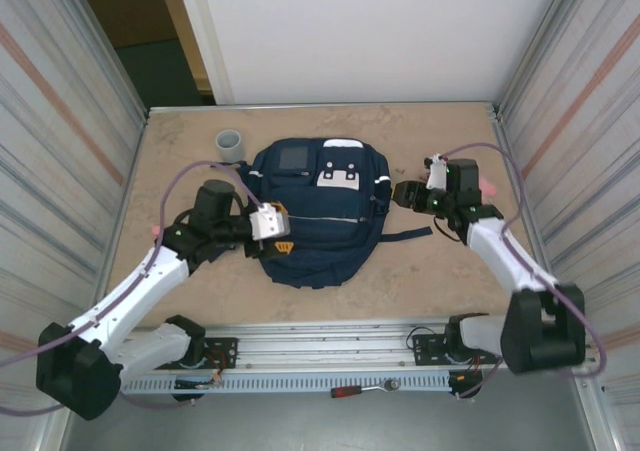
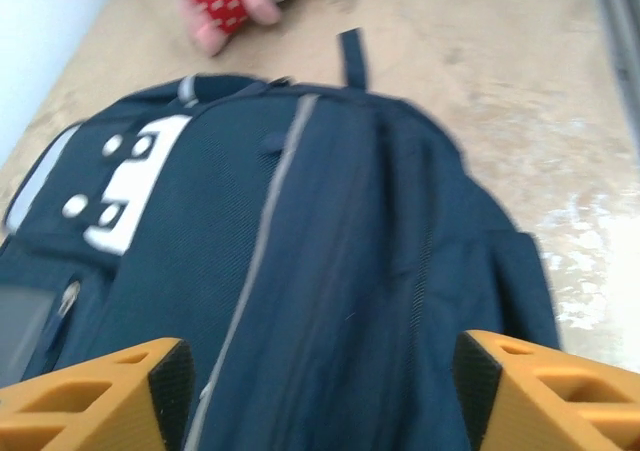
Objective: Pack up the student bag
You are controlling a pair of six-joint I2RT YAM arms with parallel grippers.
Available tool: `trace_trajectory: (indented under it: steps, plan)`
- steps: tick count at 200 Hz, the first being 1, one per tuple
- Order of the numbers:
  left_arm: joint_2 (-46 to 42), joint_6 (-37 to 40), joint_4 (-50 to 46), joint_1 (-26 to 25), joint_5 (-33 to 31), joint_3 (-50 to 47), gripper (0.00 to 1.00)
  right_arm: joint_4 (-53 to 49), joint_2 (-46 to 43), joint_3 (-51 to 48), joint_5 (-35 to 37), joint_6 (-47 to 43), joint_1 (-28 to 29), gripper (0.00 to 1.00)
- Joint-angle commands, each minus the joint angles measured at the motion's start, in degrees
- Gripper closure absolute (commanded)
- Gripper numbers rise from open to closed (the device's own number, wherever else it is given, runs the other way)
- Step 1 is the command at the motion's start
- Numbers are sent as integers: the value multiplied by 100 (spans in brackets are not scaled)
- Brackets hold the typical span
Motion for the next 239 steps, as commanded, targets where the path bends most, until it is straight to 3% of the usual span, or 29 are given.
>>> trace_trajectory:
  steps: [1,39,66,87,140,178,201,218,239]
  plan:
    - [158,-340,64,83,320,153,29,328,-757,-459,510,-177,94,46]
    - [827,-39,63,-85,4,454,25,717,-2121,-1339,1074,172,134,44]
    - [1506,483,-241,-532,-573,885,21,782,-2908,-1750,1482,363,134,35]
    - [1994,585,-315,-766,-659,1201,20,714,-3277,-1943,1702,495,121,45]
    - [2552,737,-125,-848,-814,1464,20,584,-3247,-1914,1451,558,109,33]
    - [2849,1081,-1038,-1015,-1451,1887,24,721,-2946,-1812,1166,534,108,31]
    - [2852,1070,-968,-1054,-1749,1828,40,887,-2724,-1716,756,416,109,27]
    - [2728,887,-666,-1031,-1649,1671,68,758,-2465,-1449,279,126,115,24]
    - [2482,268,-117,-836,-907,1436,94,500,-2066,-1065,-212,-377,99,20]
